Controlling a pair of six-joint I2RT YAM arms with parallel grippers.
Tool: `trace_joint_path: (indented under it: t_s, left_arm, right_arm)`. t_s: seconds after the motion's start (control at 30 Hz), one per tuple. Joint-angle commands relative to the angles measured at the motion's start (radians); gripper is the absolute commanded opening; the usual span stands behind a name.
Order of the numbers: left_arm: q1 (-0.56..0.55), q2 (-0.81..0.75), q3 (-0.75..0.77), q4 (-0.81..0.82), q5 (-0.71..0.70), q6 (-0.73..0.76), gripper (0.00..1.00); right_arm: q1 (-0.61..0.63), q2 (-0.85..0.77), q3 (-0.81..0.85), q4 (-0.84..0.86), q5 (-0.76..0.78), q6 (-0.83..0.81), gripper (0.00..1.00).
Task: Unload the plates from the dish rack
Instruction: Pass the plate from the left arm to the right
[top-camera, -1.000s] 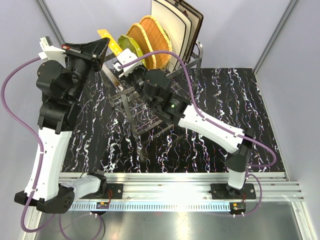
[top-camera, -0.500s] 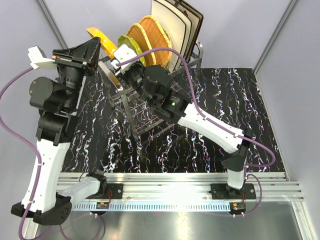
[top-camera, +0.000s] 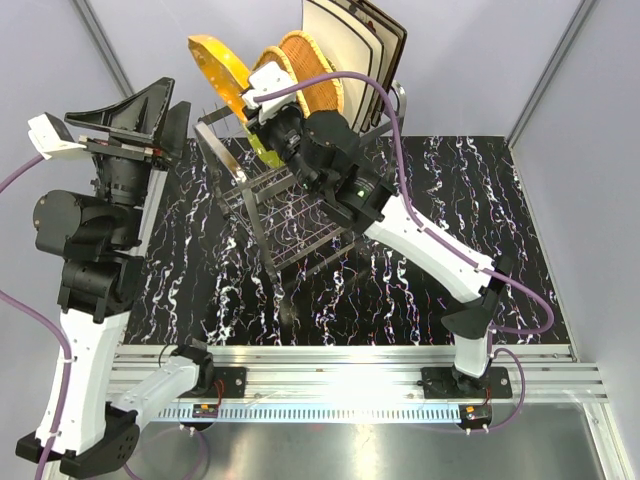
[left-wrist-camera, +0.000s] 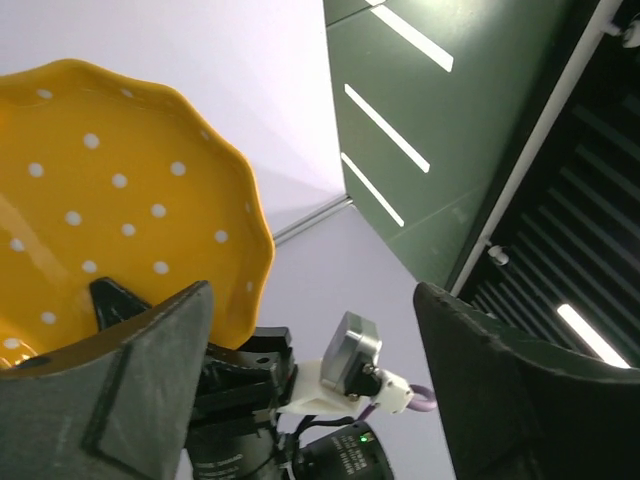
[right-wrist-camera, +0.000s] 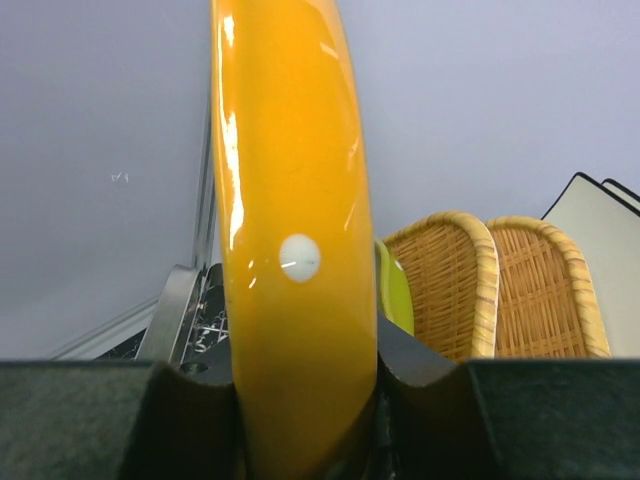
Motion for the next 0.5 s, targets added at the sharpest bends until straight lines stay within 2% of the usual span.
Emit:
trace_joint_path:
  t_s: [0.0, 0.2, 0.47]
  left_arm:
    - [-0.003, -0.025, -0.003, -0.002, 0.007, 0.075, 0.88]
    - [-0.003, -0.080, -0.022, -0.071, -0.002, 0.244, 0.98]
    - [-0.003, -0.132, -0.031, -0.093, 0.066, 0.377, 0.99]
  right_arm:
    - [-0.013, -0.072, 0.109, 0.130, -0.057, 0.061, 0.00]
    - [-0.030, -0.144, 0.120, 0.044, -0.129, 0.135, 0.00]
    - [-0.135, -0.286, 0.016, -0.089, -0.322, 0.282, 0.00]
